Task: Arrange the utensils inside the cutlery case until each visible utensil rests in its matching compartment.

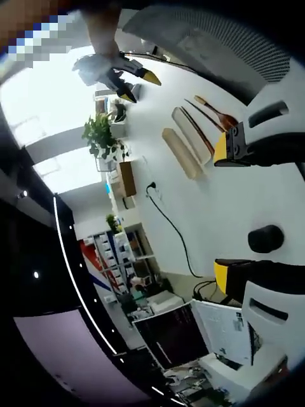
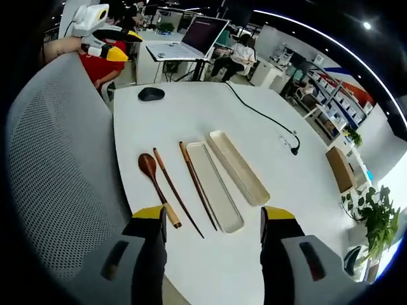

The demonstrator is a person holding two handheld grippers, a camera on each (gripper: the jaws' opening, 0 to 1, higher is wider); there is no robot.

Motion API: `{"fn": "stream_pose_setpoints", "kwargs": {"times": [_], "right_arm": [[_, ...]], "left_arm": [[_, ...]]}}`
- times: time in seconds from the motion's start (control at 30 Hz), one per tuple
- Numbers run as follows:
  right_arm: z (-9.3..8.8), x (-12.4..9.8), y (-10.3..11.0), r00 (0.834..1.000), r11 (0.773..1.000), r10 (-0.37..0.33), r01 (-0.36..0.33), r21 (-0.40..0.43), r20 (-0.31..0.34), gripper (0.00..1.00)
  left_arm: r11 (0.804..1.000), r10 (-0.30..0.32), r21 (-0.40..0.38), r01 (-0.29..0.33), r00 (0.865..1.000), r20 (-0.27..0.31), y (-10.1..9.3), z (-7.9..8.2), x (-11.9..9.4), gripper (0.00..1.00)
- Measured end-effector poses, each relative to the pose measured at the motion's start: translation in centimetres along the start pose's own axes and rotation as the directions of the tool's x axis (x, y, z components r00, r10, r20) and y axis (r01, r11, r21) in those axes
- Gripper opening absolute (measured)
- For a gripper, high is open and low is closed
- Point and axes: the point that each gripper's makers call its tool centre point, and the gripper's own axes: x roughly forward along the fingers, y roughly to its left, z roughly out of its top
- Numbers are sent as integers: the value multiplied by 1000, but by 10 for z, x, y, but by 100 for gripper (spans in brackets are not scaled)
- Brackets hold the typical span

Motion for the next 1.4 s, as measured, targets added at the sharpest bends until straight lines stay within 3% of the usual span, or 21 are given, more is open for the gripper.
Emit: {"fn": "stream_pose_setpoints", "kwargs": {"times": [0.07,0.2,0.33,0.67,0.9,1.13,1.23,1.4], "right_arm": [[1,5,2,1000,1000,13,-13,-23,0,57],[0,18,16,995,993,95,-95,-65,-7,46],[-7,34,22,990,987,133,-136,-89,-38,46],[-8,71,31,969,962,230,-241,-131,-93,40],[-12,92,50,928,921,334,-358,-151,-164,34],[-19,110,59,904,898,376,-410,-162,-206,32],[-25,117,61,890,885,386,-432,-174,-243,31],[-26,125,65,877,877,404,-452,-163,-258,30]], "left_arm": [[1000,4,7,-4,1000,-5,-1,-1,0,59],[999,-13,29,14,1000,-21,-6,-3,1,58],[999,-14,47,16,999,-37,-7,-5,1,55],[997,21,68,-21,1000,-4,0,1,-2,53],[996,19,82,-17,1000,-24,0,-3,-2,51],[997,18,73,-16,1000,-24,1,-4,-1,49],[999,33,41,-34,999,15,6,3,-4,48],[999,28,35,-28,1000,-7,4,-1,-3,48]]}}
